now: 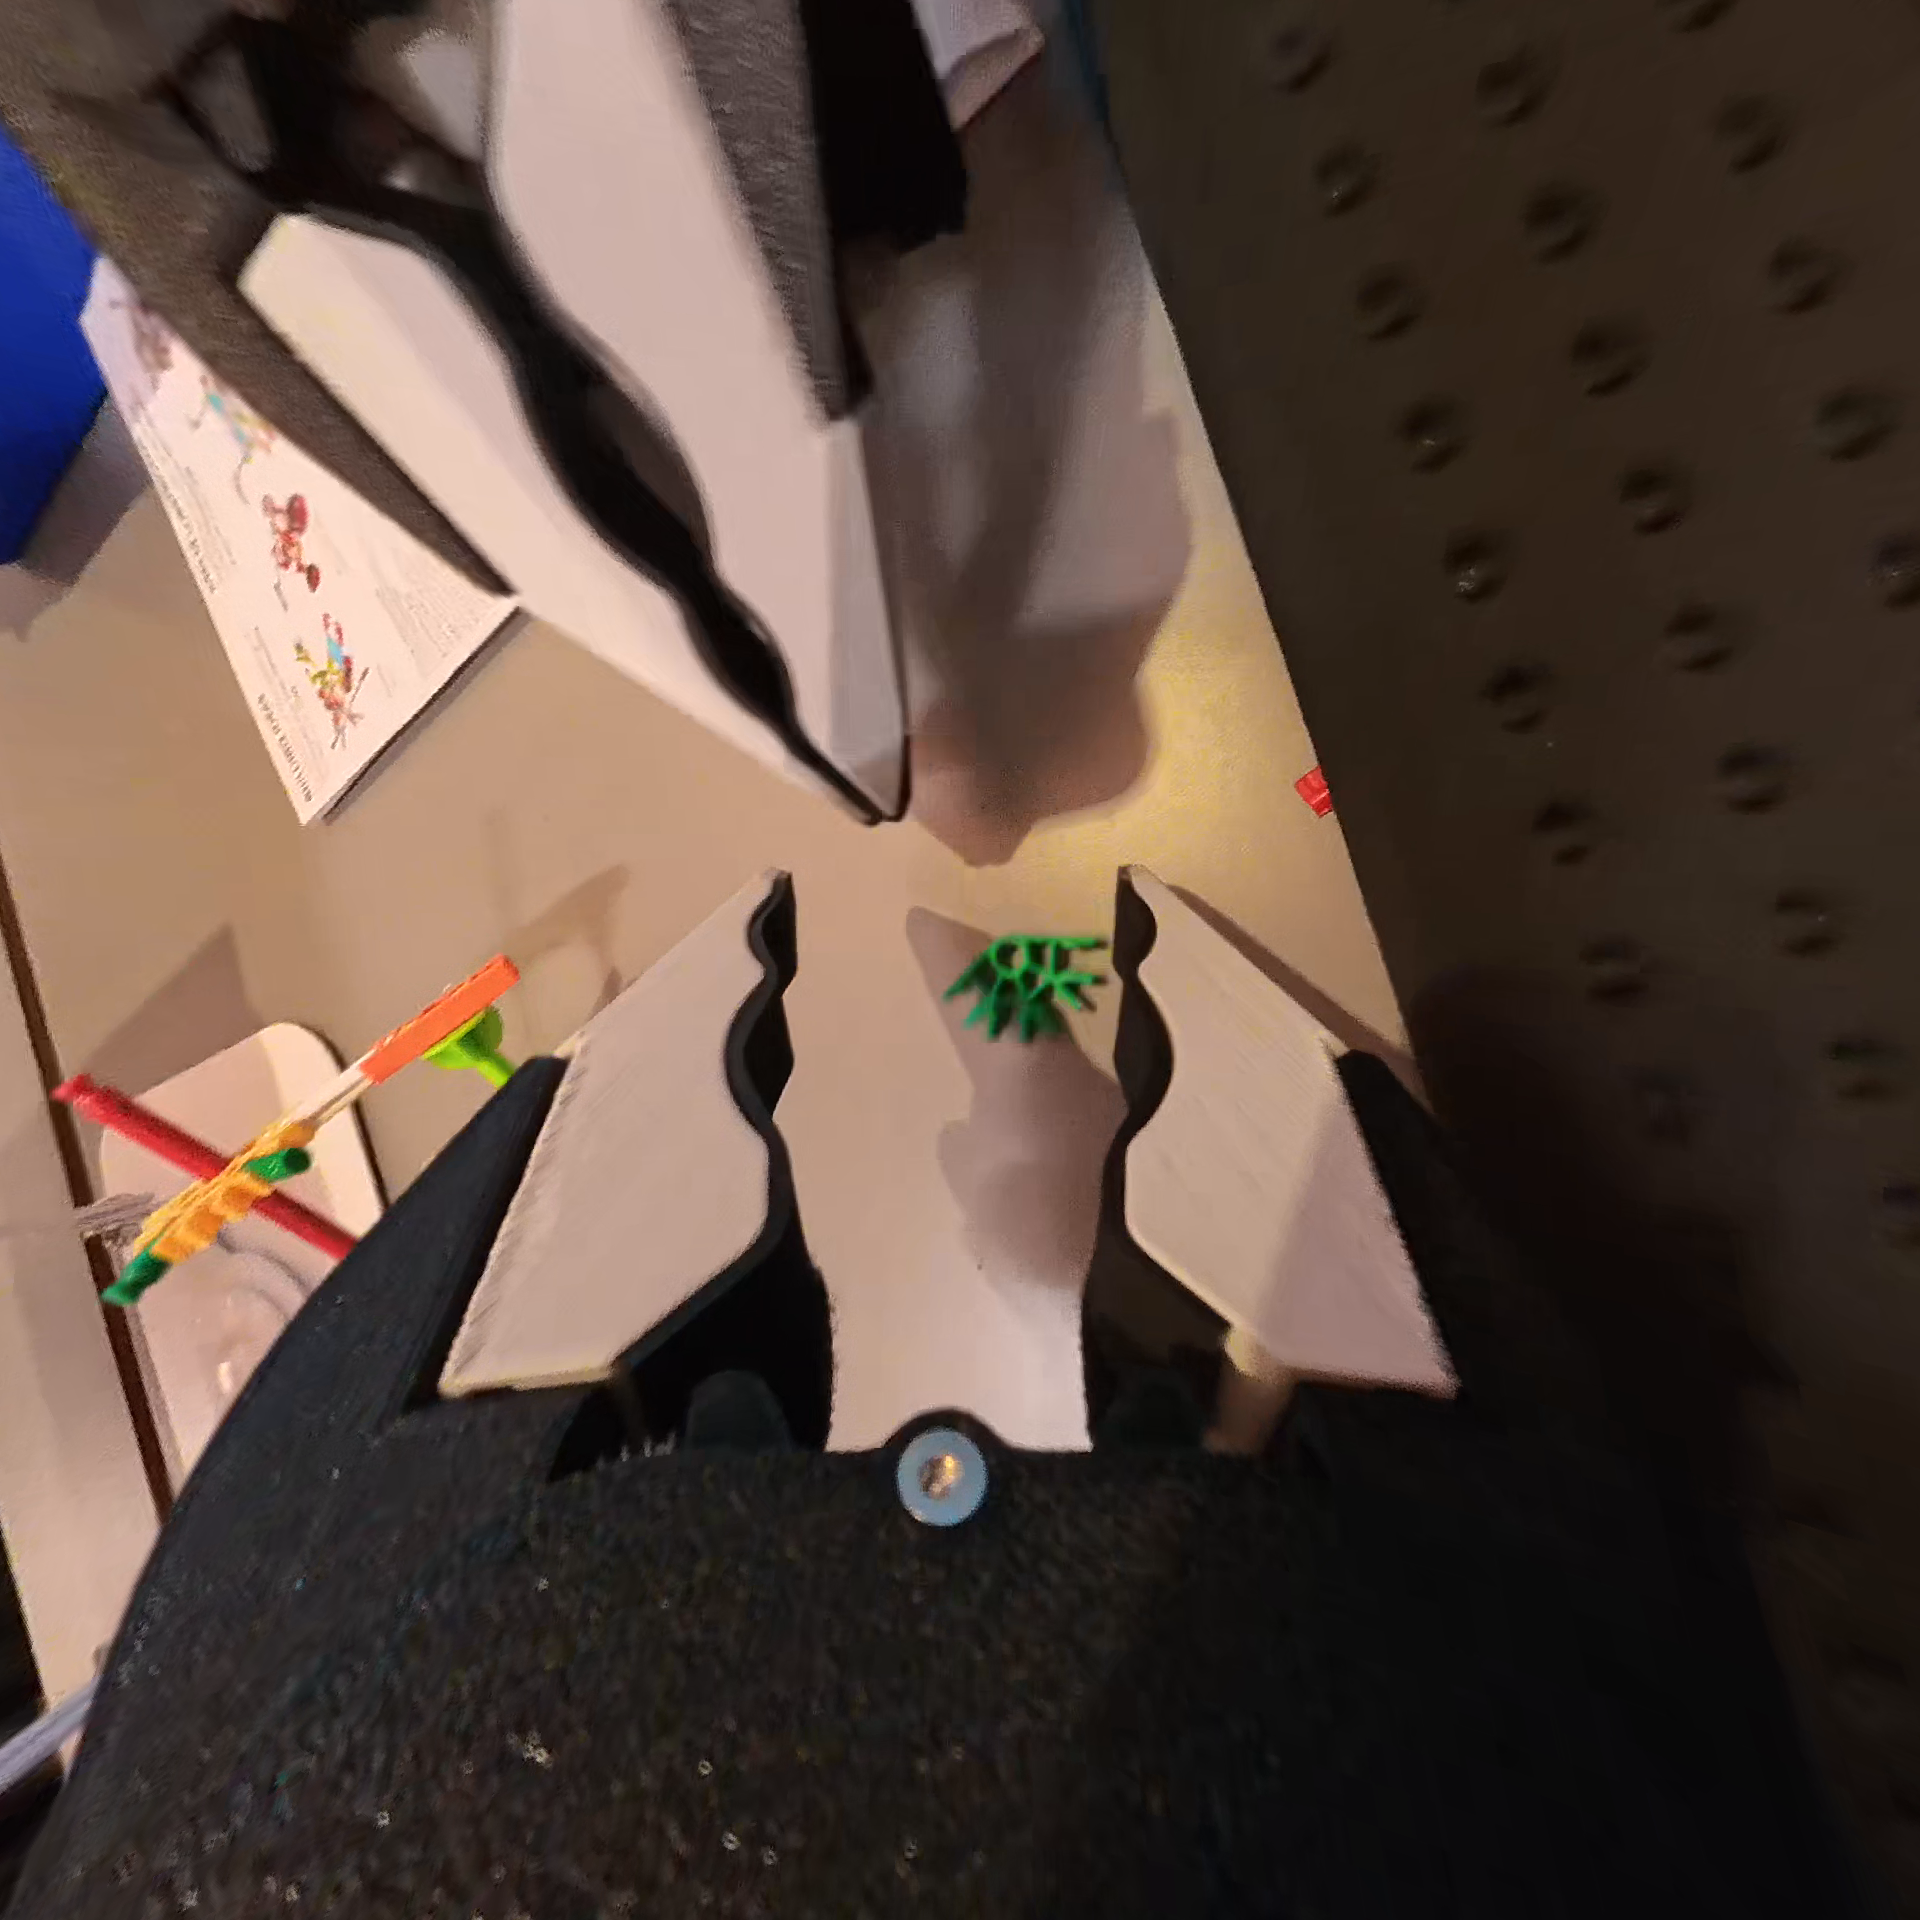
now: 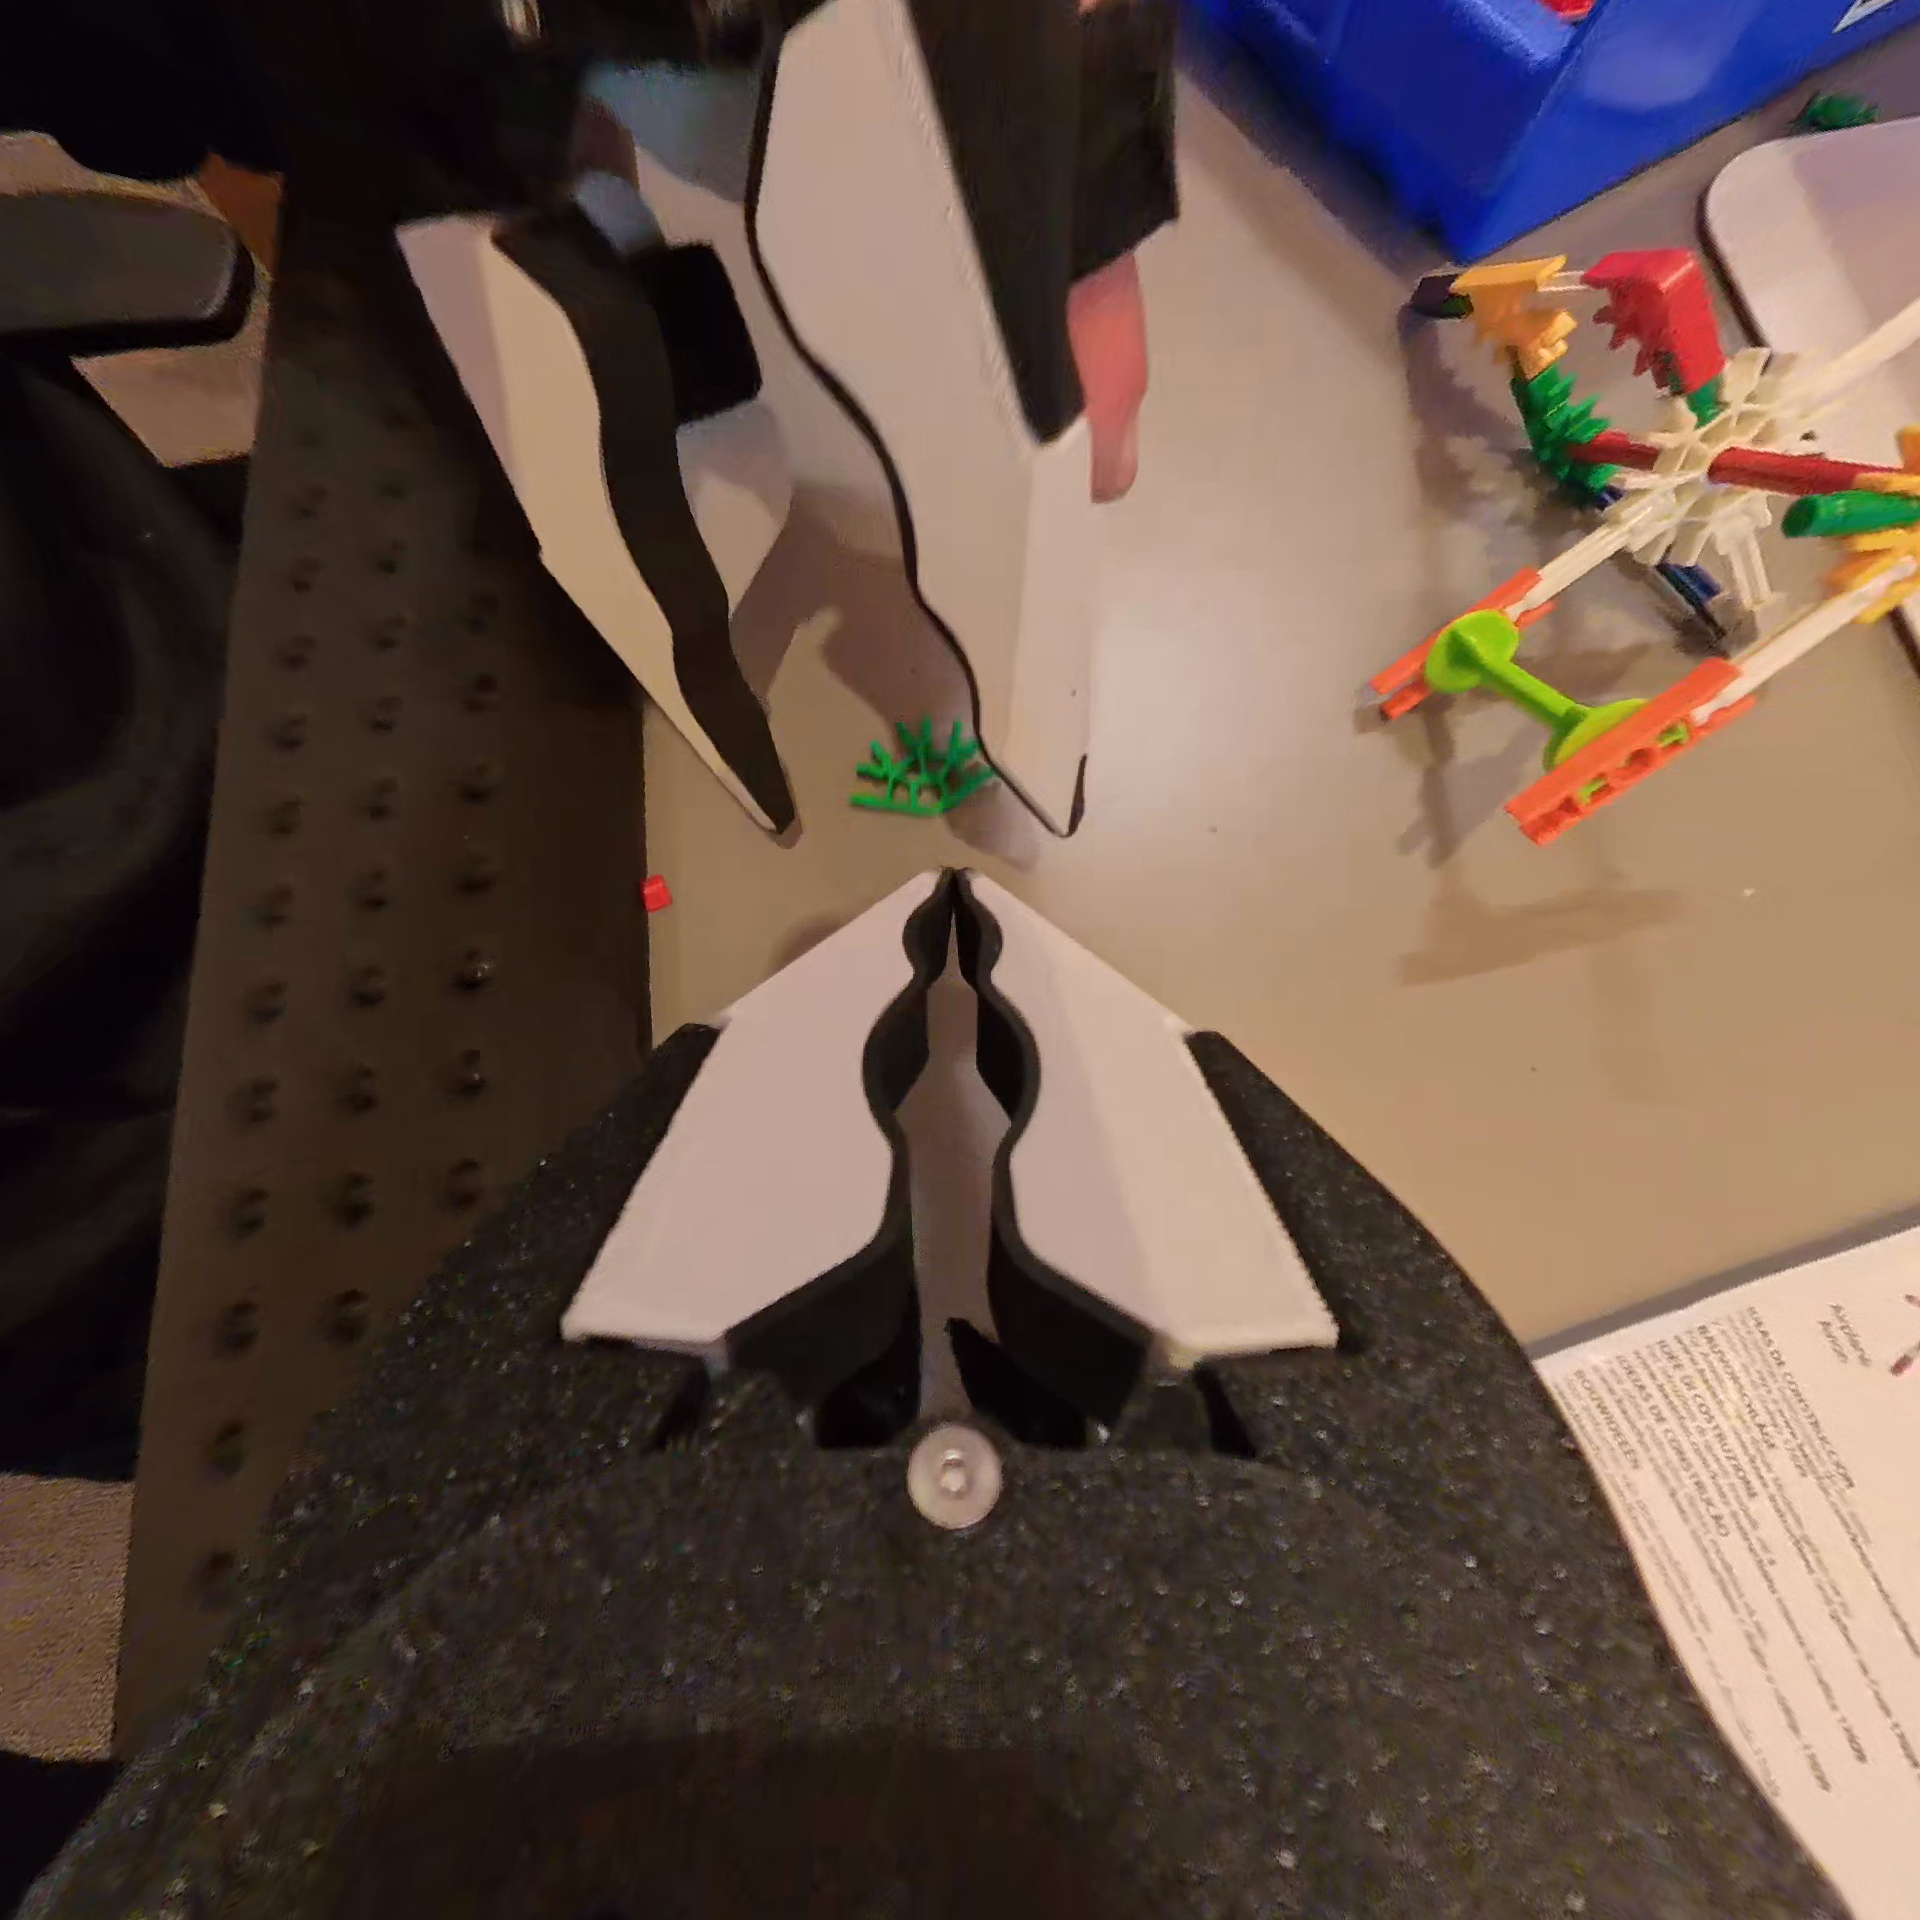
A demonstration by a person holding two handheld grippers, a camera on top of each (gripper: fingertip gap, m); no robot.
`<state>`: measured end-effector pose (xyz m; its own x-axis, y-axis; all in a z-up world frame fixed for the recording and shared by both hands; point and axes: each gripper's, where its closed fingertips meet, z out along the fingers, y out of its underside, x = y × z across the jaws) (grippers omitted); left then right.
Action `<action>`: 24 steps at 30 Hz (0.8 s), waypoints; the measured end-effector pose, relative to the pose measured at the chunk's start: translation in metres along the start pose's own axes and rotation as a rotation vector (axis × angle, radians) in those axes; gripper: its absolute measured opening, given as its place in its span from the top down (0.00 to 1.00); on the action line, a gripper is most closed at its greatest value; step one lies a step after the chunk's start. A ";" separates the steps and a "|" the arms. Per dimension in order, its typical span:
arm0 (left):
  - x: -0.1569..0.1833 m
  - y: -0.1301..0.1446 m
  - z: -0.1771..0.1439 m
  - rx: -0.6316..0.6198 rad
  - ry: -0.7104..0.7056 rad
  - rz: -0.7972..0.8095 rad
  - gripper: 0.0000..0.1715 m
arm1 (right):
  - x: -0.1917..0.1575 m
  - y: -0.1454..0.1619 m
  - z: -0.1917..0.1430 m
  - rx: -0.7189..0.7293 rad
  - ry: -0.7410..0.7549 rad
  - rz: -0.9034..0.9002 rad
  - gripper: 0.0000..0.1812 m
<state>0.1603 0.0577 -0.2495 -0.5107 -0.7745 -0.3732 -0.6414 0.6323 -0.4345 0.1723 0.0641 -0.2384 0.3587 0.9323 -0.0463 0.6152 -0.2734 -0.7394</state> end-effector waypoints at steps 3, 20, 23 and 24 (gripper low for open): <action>0.003 0.008 0.005 -0.060 0.007 0.005 0.64 | -0.003 0.006 0.004 -0.030 -0.020 0.007 1.00; 0.011 0.040 0.001 -0.044 0.171 -0.103 0.94 | -0.006 0.017 0.018 -0.096 -0.024 -0.034 0.89; -0.004 0.044 -0.013 -0.053 0.101 -0.105 1.00 | 0.002 0.014 0.016 -0.076 0.012 -0.025 0.89; -0.011 0.045 -0.020 -0.041 0.074 -0.119 1.00 | 0.004 0.013 0.015 -0.069 0.025 -0.024 0.89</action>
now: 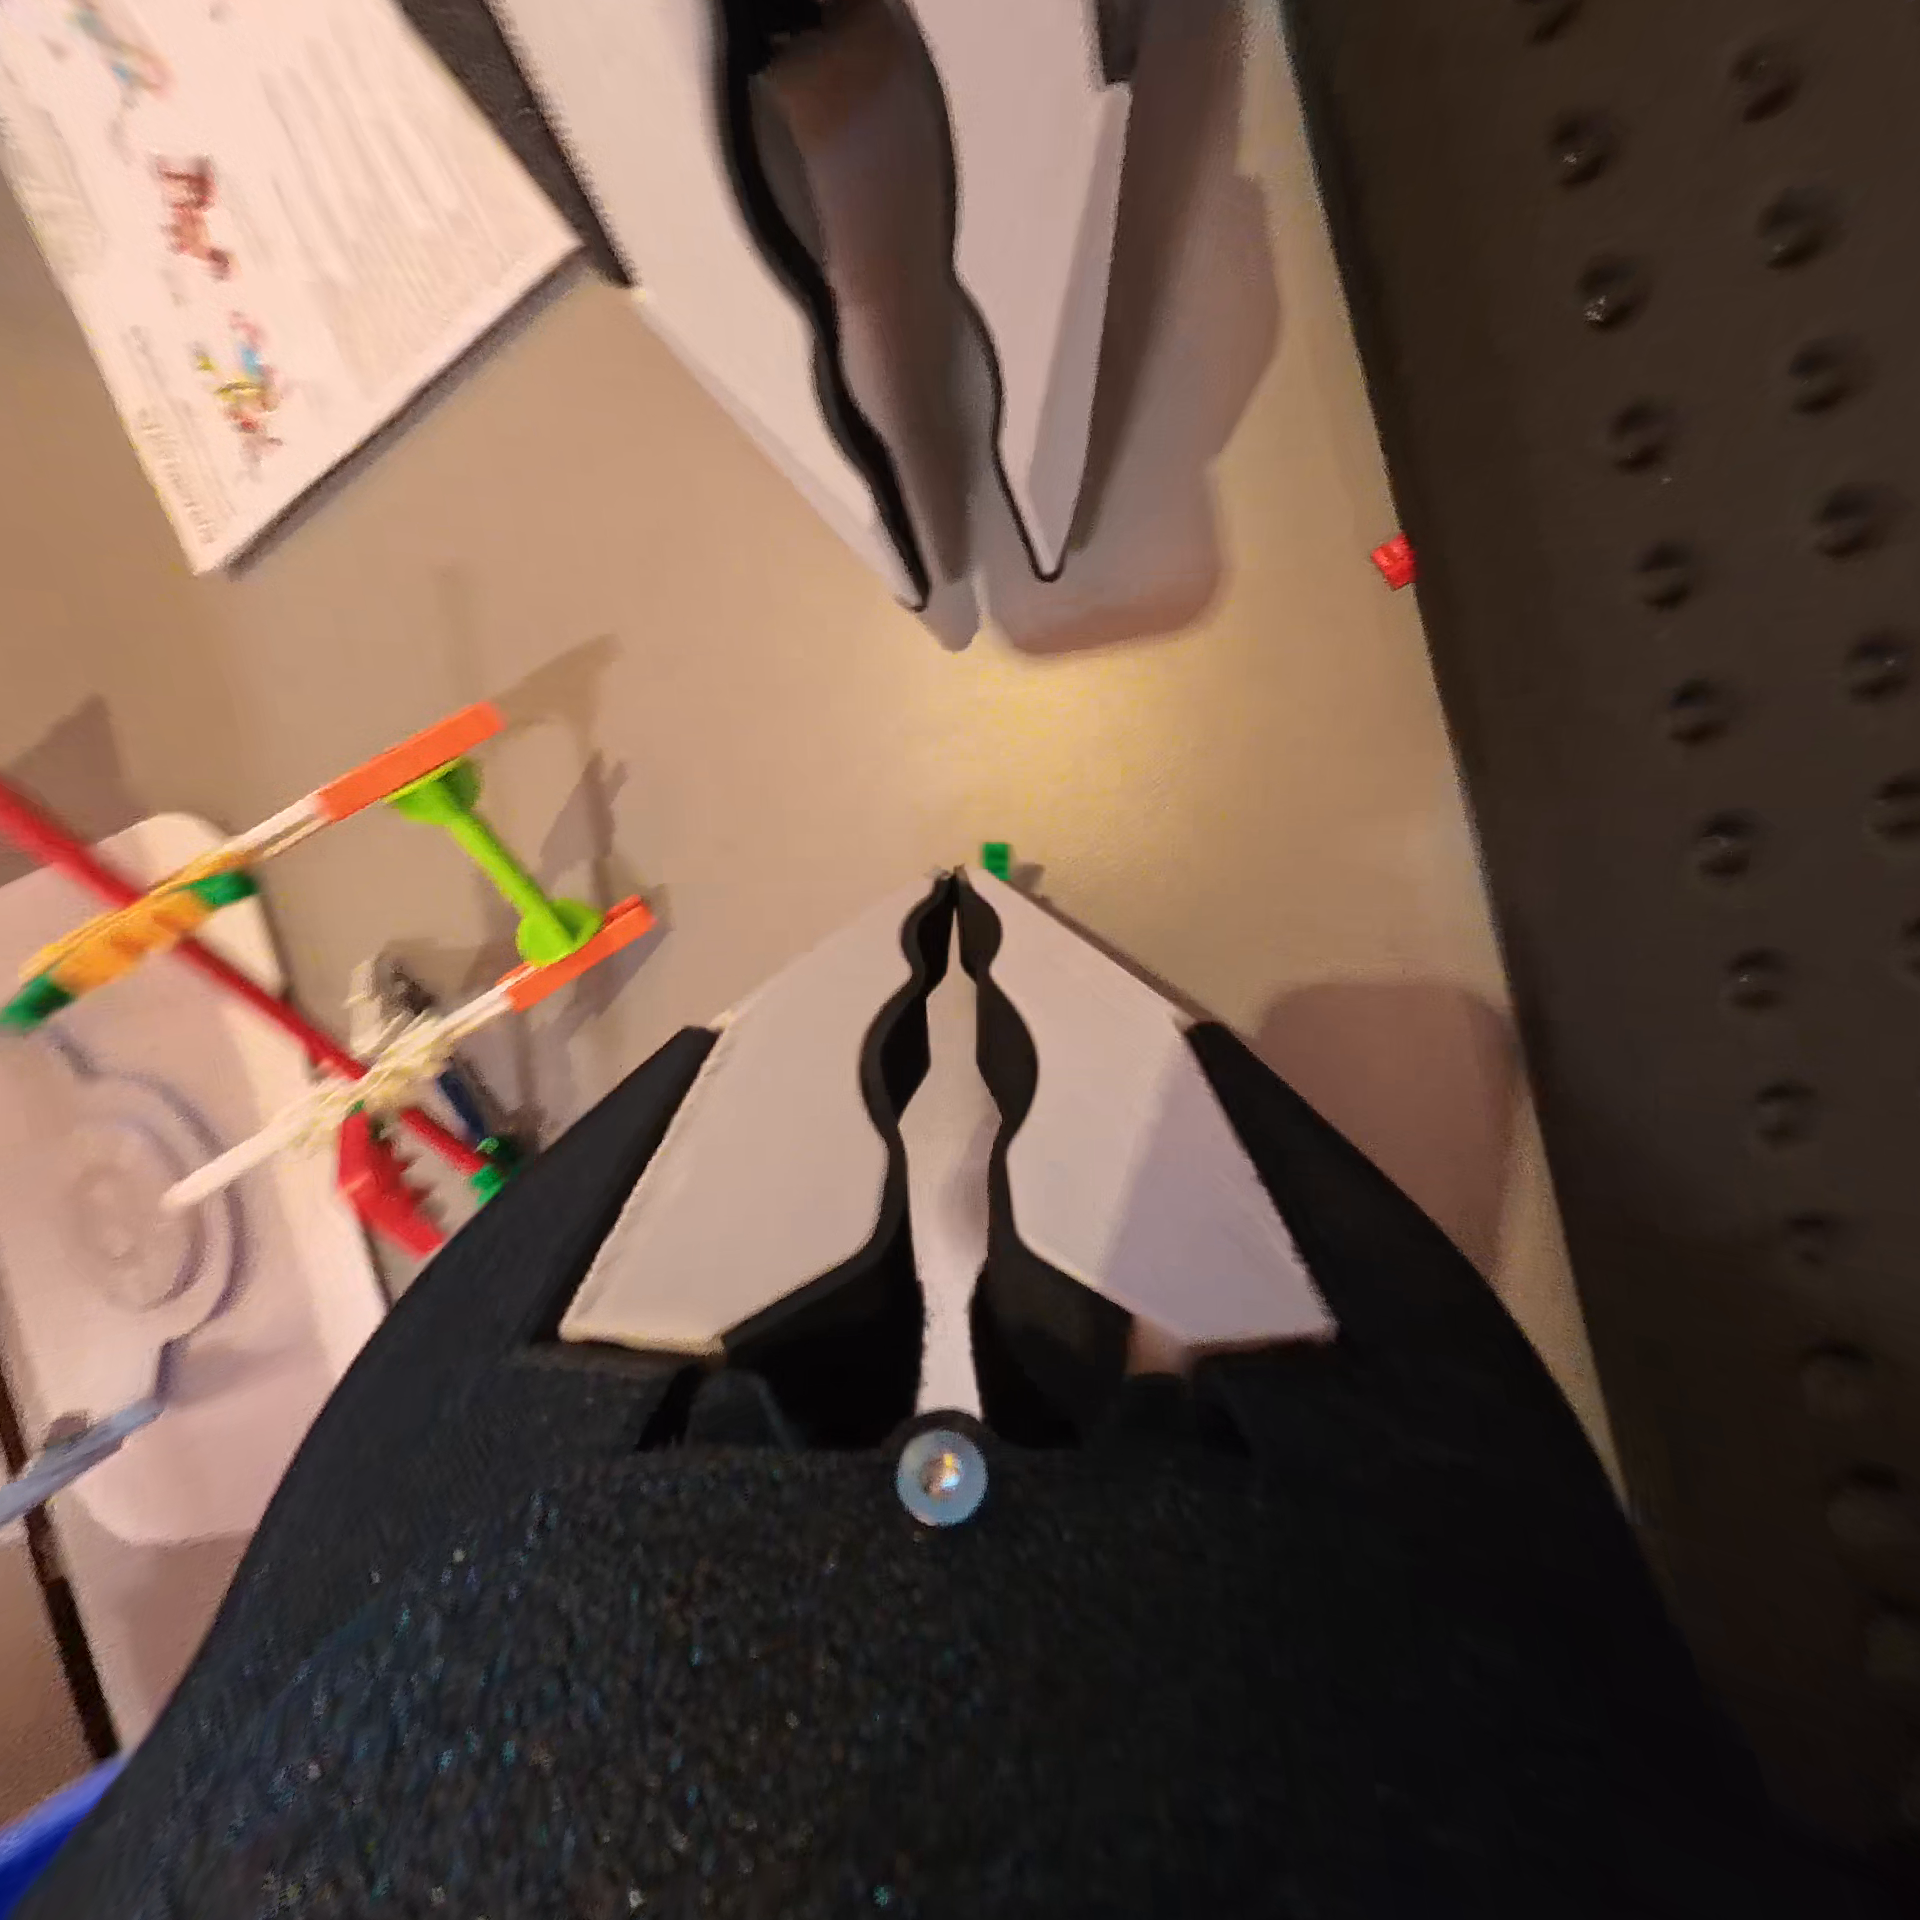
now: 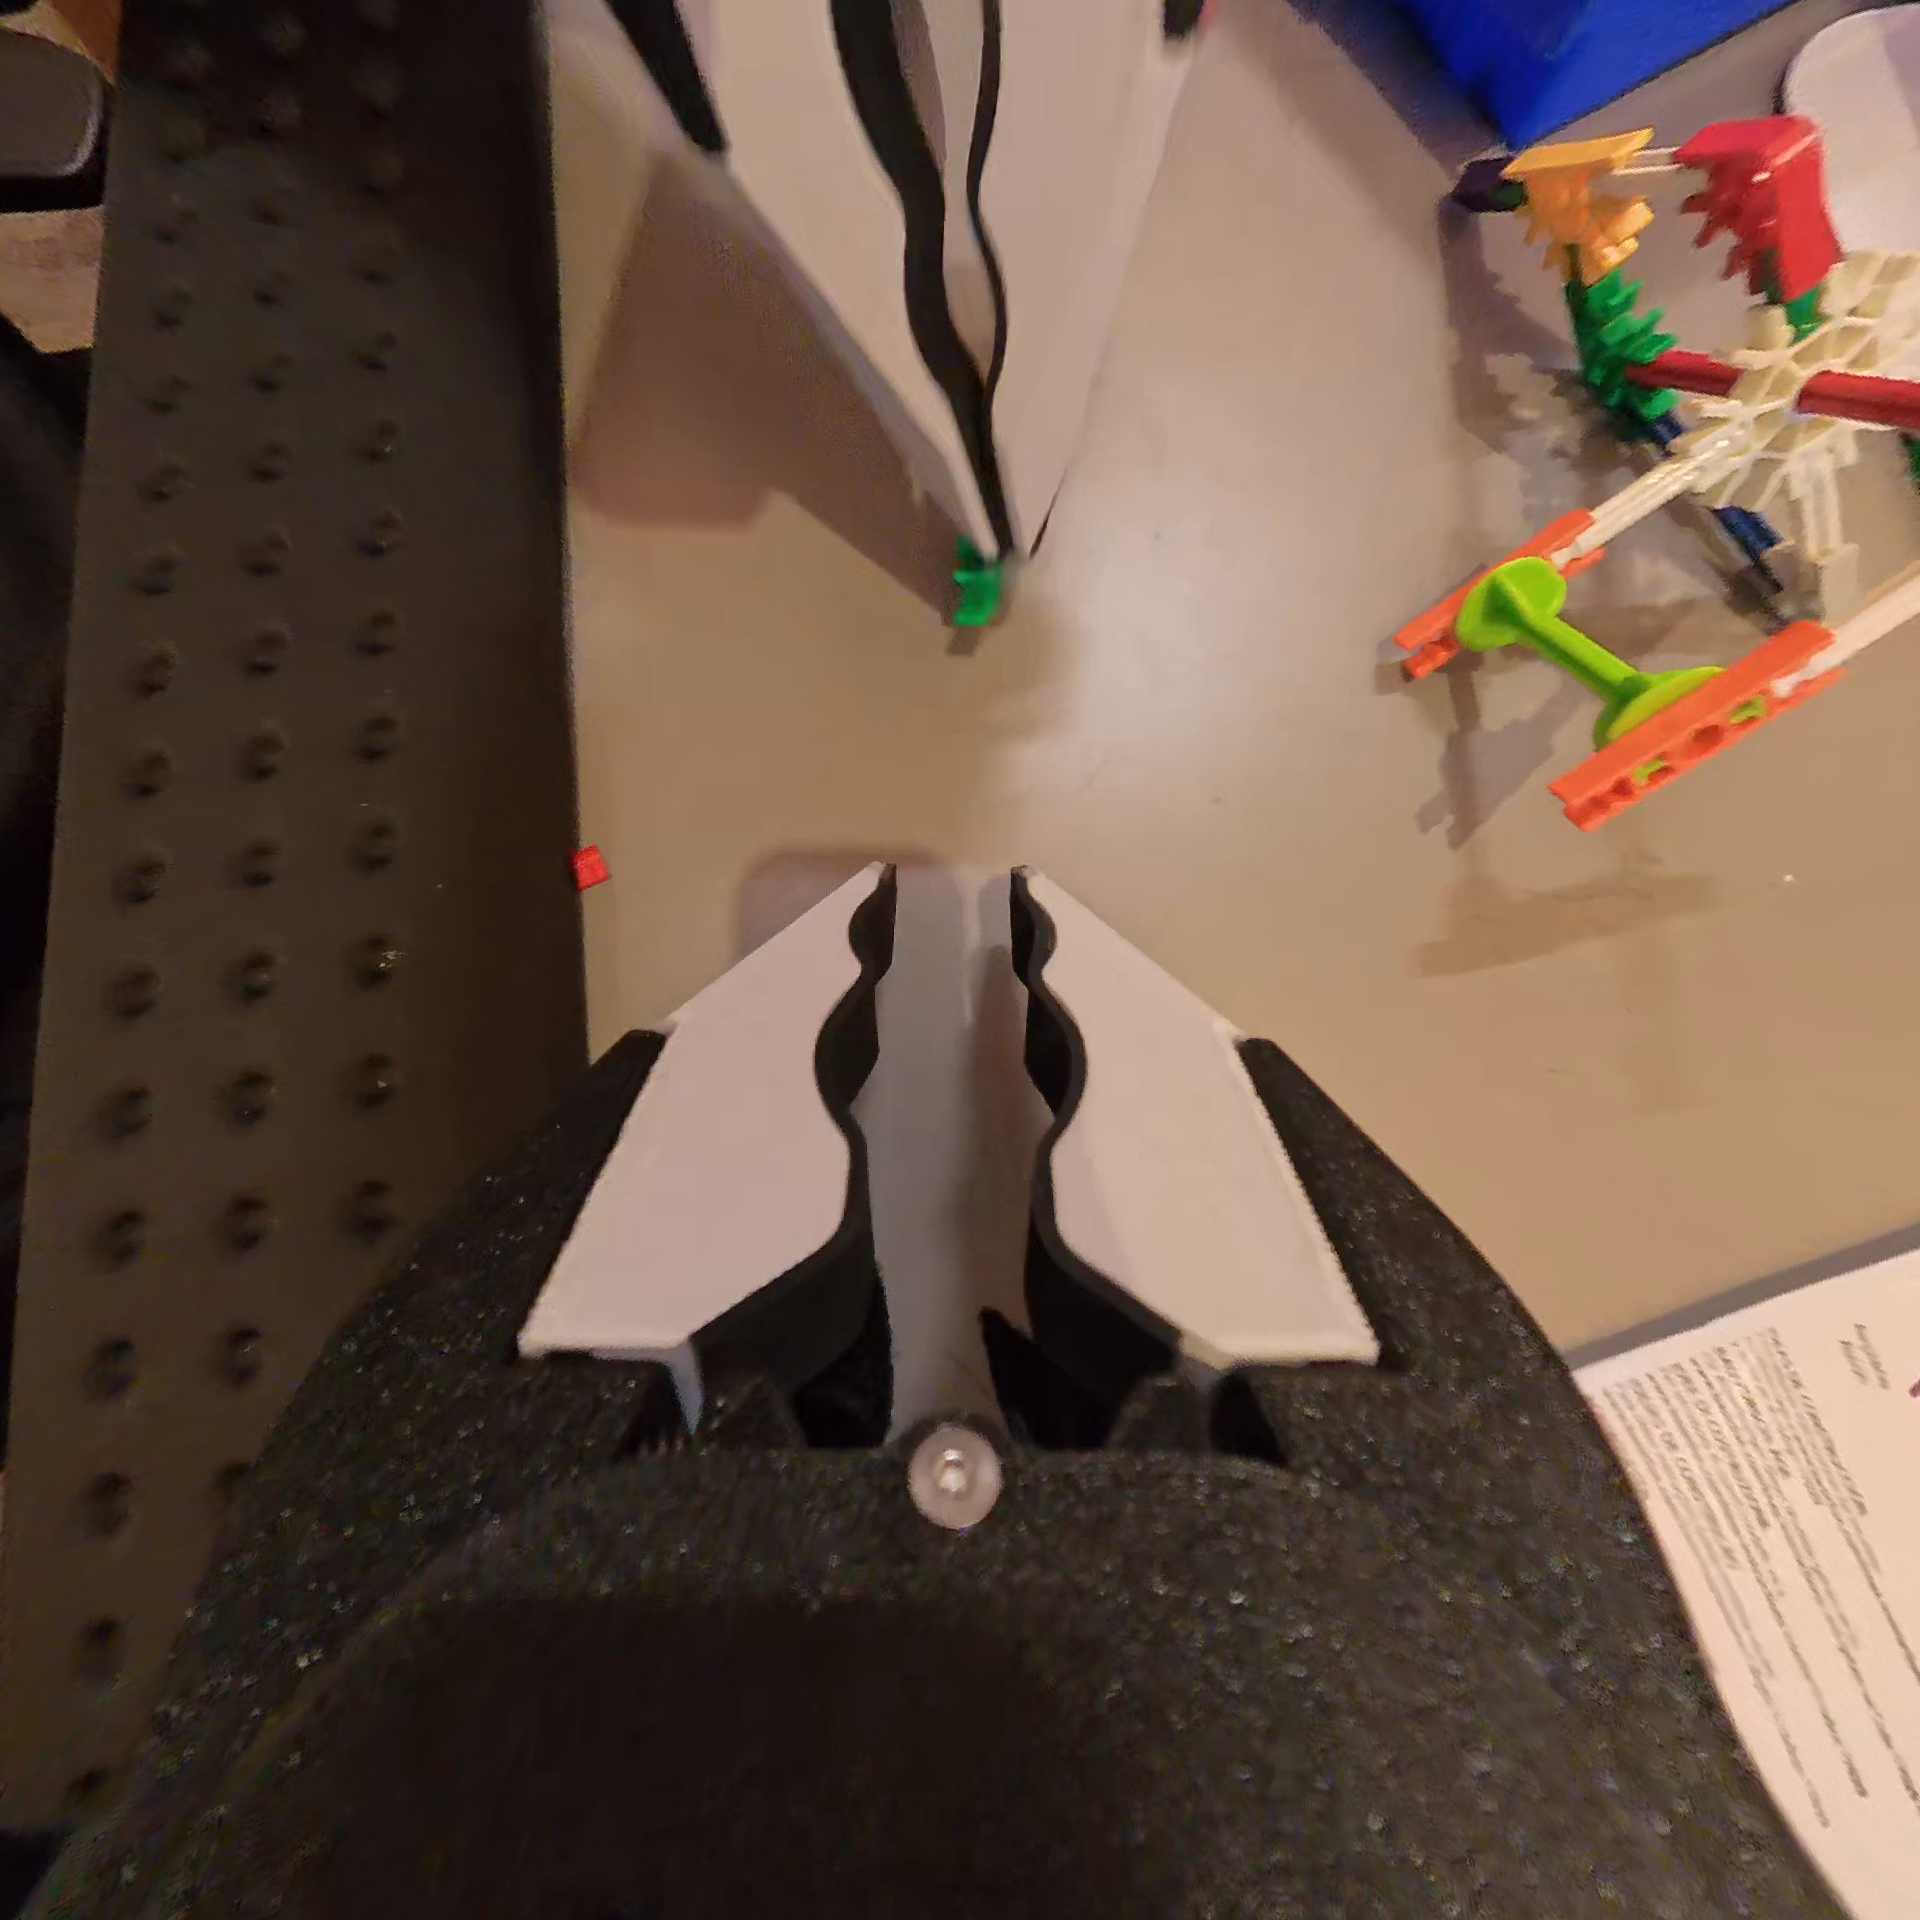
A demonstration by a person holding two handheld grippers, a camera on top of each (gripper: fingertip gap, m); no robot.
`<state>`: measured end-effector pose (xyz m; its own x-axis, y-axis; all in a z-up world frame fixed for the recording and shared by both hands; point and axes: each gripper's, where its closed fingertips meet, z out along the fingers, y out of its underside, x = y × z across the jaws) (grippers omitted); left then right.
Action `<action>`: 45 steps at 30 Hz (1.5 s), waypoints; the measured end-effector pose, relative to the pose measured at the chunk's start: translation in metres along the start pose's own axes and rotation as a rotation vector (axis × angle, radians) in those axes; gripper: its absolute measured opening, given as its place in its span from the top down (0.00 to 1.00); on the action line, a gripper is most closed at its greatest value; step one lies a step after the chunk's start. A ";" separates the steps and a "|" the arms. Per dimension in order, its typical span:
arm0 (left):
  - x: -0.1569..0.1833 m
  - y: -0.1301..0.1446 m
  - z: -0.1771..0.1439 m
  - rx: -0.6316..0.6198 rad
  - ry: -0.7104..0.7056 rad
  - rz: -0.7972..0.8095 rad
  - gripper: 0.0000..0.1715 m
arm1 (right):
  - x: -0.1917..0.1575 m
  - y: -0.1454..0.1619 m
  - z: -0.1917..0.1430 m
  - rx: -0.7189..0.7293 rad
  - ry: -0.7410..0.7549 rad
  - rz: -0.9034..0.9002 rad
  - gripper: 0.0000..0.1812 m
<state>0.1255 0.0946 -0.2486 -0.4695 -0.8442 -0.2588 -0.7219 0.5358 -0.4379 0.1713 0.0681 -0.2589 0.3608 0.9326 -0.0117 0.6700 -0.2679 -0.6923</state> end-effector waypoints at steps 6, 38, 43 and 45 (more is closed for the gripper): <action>-0.025 0.022 -0.037 0.022 -0.107 -0.084 1.00 | 0.005 -0.006 -0.001 0.027 0.025 0.005 0.89; -0.111 0.173 -0.122 -0.237 -0.618 -0.587 0.62 | 0.116 -0.033 -0.016 0.142 0.445 0.306 0.76; -0.117 0.129 -0.108 -0.145 -0.619 -0.486 0.57 | 0.128 -0.034 0.009 0.135 0.373 0.378 0.77; -0.116 0.093 -0.095 -0.070 -0.598 -0.395 0.58 | 0.136 -0.039 0.010 0.163 0.383 0.402 0.87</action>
